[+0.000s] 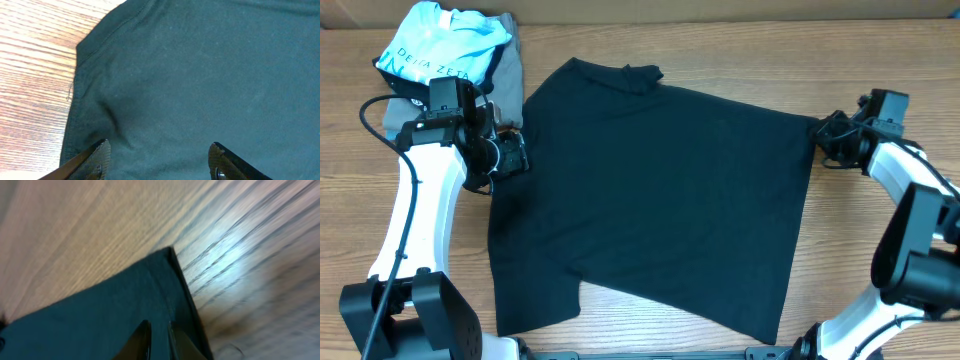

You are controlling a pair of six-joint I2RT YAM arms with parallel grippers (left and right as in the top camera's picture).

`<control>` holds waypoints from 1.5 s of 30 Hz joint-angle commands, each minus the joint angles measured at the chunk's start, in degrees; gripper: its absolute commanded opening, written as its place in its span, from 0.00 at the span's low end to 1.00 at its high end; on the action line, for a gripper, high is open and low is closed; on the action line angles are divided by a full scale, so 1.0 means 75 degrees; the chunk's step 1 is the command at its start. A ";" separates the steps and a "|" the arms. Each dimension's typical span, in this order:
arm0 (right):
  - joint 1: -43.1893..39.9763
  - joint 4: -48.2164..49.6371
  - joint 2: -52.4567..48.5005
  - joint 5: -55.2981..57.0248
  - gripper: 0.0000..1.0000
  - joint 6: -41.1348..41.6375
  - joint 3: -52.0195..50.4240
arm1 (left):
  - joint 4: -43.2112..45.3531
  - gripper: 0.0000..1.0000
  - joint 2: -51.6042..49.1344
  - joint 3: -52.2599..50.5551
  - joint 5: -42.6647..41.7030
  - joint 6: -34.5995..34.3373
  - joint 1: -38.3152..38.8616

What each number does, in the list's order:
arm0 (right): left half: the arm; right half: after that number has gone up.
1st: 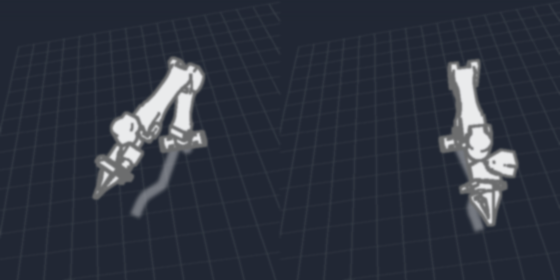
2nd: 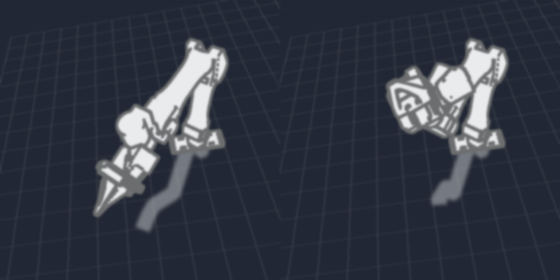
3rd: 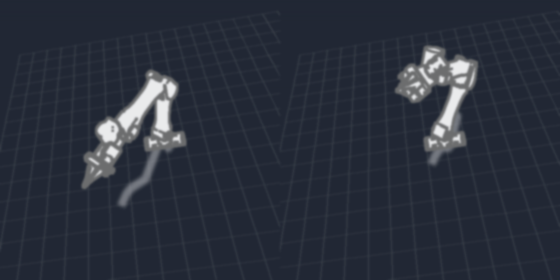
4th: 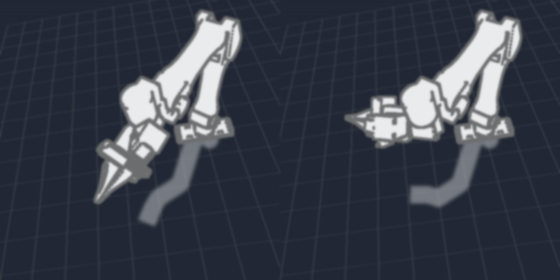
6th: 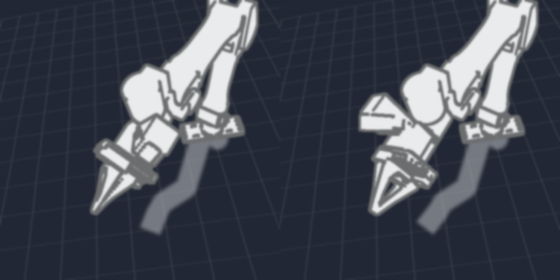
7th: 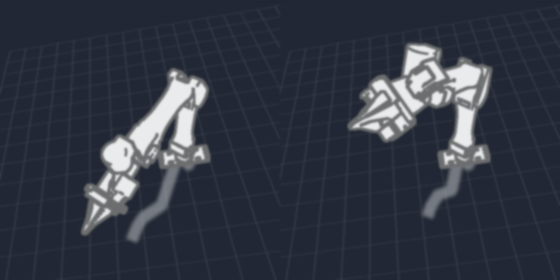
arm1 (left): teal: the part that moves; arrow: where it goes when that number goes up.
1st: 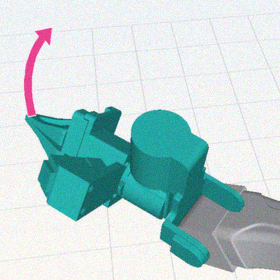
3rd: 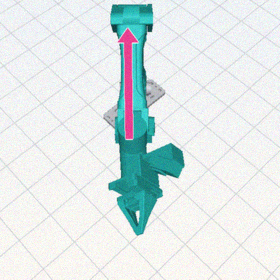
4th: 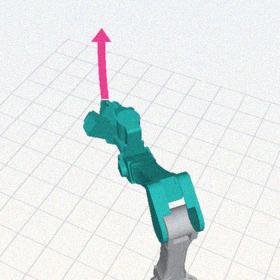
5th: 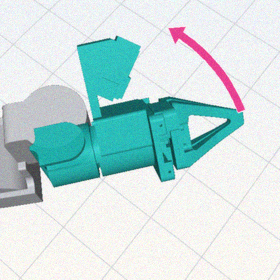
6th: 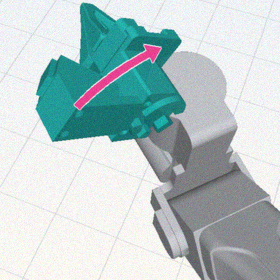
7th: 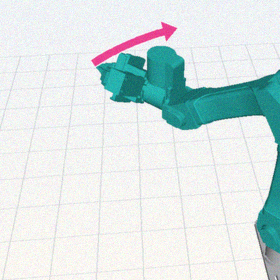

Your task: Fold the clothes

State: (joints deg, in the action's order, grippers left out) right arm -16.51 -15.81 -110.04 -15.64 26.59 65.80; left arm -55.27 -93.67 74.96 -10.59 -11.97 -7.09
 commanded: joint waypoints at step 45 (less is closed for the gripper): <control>-0.0417 -0.1719 -0.1425 -0.1282 0.36 -0.0609 0.3407 | 0.0090 0.71 0.0020 0.0073 -0.0198 0.0227 0.0705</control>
State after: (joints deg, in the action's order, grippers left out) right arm -19.18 -27.05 -127.31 -24.21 24.56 90.00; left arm -54.68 -93.67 74.96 -11.40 -11.57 -2.22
